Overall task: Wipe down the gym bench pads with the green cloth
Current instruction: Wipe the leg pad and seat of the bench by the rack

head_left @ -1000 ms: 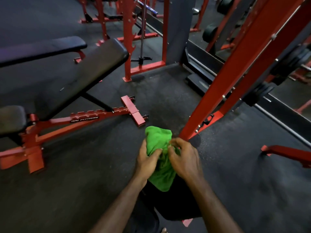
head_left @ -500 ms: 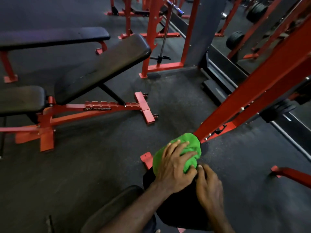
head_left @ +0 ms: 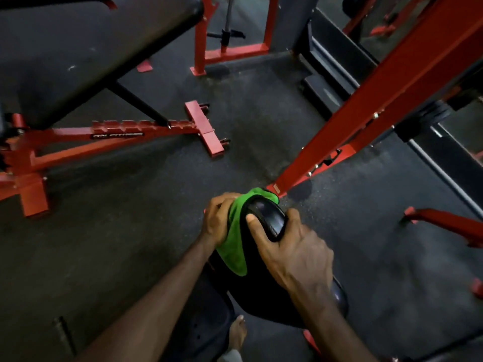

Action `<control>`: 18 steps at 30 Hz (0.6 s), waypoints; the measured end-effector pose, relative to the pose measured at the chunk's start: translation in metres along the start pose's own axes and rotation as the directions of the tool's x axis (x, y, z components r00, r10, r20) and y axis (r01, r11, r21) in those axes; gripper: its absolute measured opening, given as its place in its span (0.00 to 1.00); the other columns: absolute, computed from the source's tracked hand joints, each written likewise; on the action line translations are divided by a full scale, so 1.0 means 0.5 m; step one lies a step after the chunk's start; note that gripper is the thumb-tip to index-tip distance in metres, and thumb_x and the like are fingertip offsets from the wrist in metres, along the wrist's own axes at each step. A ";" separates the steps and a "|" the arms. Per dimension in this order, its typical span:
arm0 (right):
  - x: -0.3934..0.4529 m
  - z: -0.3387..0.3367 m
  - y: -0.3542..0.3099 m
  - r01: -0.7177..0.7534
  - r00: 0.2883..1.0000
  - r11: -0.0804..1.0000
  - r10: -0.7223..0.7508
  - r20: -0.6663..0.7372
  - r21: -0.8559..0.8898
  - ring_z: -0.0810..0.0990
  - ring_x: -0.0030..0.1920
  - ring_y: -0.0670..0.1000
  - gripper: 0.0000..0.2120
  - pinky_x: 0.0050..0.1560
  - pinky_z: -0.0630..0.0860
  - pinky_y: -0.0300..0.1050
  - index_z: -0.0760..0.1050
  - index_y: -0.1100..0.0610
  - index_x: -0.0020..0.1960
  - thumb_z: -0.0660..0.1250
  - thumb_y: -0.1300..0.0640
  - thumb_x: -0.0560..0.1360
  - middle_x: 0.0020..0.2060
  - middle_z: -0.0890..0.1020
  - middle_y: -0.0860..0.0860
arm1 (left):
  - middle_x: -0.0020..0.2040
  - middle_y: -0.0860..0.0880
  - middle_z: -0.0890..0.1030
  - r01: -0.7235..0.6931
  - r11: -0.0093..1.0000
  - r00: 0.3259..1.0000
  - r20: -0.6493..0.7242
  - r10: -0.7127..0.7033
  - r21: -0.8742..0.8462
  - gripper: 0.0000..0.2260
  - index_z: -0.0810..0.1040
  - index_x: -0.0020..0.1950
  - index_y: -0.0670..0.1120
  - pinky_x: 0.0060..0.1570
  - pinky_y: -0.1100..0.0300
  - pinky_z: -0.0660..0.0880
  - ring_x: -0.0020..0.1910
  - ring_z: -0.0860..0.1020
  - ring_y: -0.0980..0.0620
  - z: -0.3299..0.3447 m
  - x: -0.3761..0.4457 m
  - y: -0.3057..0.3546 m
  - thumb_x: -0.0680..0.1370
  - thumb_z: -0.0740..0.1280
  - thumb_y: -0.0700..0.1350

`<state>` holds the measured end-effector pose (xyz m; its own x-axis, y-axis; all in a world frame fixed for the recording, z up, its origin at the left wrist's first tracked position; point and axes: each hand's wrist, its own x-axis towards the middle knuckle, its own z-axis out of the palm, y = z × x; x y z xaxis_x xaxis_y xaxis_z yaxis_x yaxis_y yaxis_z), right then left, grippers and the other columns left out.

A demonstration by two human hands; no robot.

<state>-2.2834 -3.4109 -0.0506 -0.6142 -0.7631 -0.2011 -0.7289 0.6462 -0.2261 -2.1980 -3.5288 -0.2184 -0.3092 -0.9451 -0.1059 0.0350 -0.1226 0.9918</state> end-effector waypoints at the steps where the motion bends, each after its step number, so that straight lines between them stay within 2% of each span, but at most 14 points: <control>1: 0.000 0.001 0.000 0.002 1.000 1.000 -0.002 -0.014 -0.002 0.84 0.53 0.60 0.32 0.50 0.73 0.54 0.66 0.47 0.52 0.50 0.19 0.72 0.47 0.85 0.53 | 0.50 0.49 0.85 -0.059 0.998 0.998 -0.015 0.059 0.003 0.14 0.84 0.48 0.50 0.63 0.51 0.75 0.54 0.82 0.52 0.001 -0.002 0.006 0.75 0.61 0.54; 4: 0.001 0.014 0.008 0.008 0.999 1.000 -0.009 -0.044 -0.020 0.84 0.53 0.61 0.32 0.48 0.73 0.54 0.66 0.47 0.53 0.50 0.20 0.73 0.47 0.85 0.53 | 0.57 0.47 0.84 -0.182 0.982 0.983 -0.023 0.181 -0.052 0.12 0.83 0.55 0.49 0.64 0.54 0.74 0.59 0.81 0.48 0.004 -0.019 0.008 0.82 0.60 0.45; 5: 0.003 0.017 0.010 0.011 0.999 1.000 -0.011 -0.045 -0.016 0.84 0.52 0.61 0.32 0.47 0.72 0.54 0.66 0.47 0.53 0.49 0.20 0.73 0.47 0.85 0.53 | 0.57 0.48 0.84 -0.190 0.982 0.981 -0.030 0.190 -0.010 0.12 0.83 0.57 0.48 0.64 0.52 0.75 0.60 0.81 0.48 0.006 -0.020 -0.015 0.84 0.60 0.41; 7: 0.004 0.019 0.012 0.016 0.999 1.000 -0.017 -0.041 -0.012 0.84 0.51 0.60 0.32 0.46 0.70 0.54 0.66 0.47 0.53 0.48 0.20 0.74 0.47 0.84 0.52 | 0.56 0.55 0.86 -0.100 0.989 0.994 -0.032 0.104 0.105 0.13 0.83 0.58 0.49 0.63 0.51 0.77 0.59 0.82 0.55 -0.005 -0.013 -0.077 0.83 0.64 0.34; 9: 0.005 0.016 0.012 0.016 0.999 1.000 -0.017 -0.032 -0.017 0.84 0.51 0.59 0.32 0.45 0.67 0.53 0.67 0.47 0.54 0.48 0.20 0.74 0.47 0.84 0.51 | 0.52 0.59 0.86 0.023 0.991 1.000 0.019 -0.025 0.135 0.11 0.83 0.56 0.51 0.62 0.52 0.77 0.55 0.82 0.61 -0.023 -0.003 -0.123 0.81 0.67 0.37; 12: 0.003 0.010 0.011 0.016 0.999 1.000 -0.016 -0.029 -0.020 0.84 0.51 0.58 0.31 0.44 0.65 0.50 0.66 0.46 0.53 0.47 0.20 0.73 0.48 0.84 0.50 | 0.49 0.54 0.86 0.113 0.987 0.991 0.052 -0.120 0.114 0.08 0.82 0.53 0.44 0.61 0.48 0.78 0.51 0.82 0.62 -0.025 0.008 -0.095 0.81 0.63 0.35; 14: 0.006 0.008 0.006 0.014 0.999 1.000 -0.015 -0.032 -0.023 0.84 0.50 0.58 0.31 0.44 0.64 0.50 0.65 0.46 0.52 0.47 0.19 0.73 0.48 0.84 0.50 | 0.50 0.48 0.87 0.011 1.000 1.000 0.008 -0.011 0.019 0.14 0.84 0.52 0.39 0.61 0.54 0.77 0.54 0.83 0.54 -0.013 0.004 -0.057 0.79 0.58 0.38; 15: 0.007 0.013 0.005 0.009 0.999 1.000 -0.010 -0.038 -0.027 0.83 0.50 0.59 0.31 0.44 0.64 0.50 0.66 0.47 0.52 0.47 0.19 0.73 0.47 0.84 0.50 | 0.53 0.43 0.86 -0.053 0.999 0.999 -0.006 0.052 -0.008 0.16 0.84 0.53 0.36 0.63 0.53 0.76 0.57 0.83 0.47 -0.011 -0.001 -0.058 0.79 0.58 0.39; 16: 0.010 0.010 0.006 0.004 0.999 0.999 -0.005 -0.048 -0.033 0.83 0.50 0.59 0.32 0.44 0.64 0.50 0.66 0.47 0.51 0.47 0.19 0.73 0.47 0.84 0.51 | 0.56 0.41 0.85 -0.097 0.995 0.995 -0.024 0.098 0.018 0.15 0.85 0.56 0.39 0.64 0.50 0.75 0.60 0.82 0.43 -0.008 -0.002 -0.075 0.80 0.59 0.40; 17: 0.008 0.014 0.006 0.001 0.999 0.999 -0.003 -0.042 -0.045 0.83 0.49 0.59 0.32 0.43 0.64 0.50 0.66 0.47 0.51 0.47 0.19 0.73 0.46 0.84 0.50 | 0.59 0.43 0.85 -0.114 0.992 0.992 -0.039 0.117 0.061 0.13 0.85 0.58 0.44 0.66 0.48 0.75 0.61 0.82 0.42 -0.014 -0.010 -0.106 0.81 0.62 0.38; 18: 0.007 0.015 0.004 -0.003 0.999 0.999 0.001 -0.042 -0.051 0.83 0.49 0.59 0.32 0.43 0.64 0.50 0.66 0.47 0.51 0.47 0.19 0.73 0.45 0.83 0.50 | 0.61 0.47 0.85 -0.046 0.994 0.999 -0.023 0.049 0.103 0.14 0.84 0.61 0.49 0.67 0.48 0.74 0.63 0.81 0.44 -0.021 -0.012 -0.151 0.82 0.64 0.35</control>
<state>-2.2849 -3.4120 -0.0587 -0.6273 -0.7619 -0.1609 -0.7412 0.6476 -0.1766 -2.1889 -3.5172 -0.2932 -0.2852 -0.9567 -0.0588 -0.0488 -0.0468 0.9977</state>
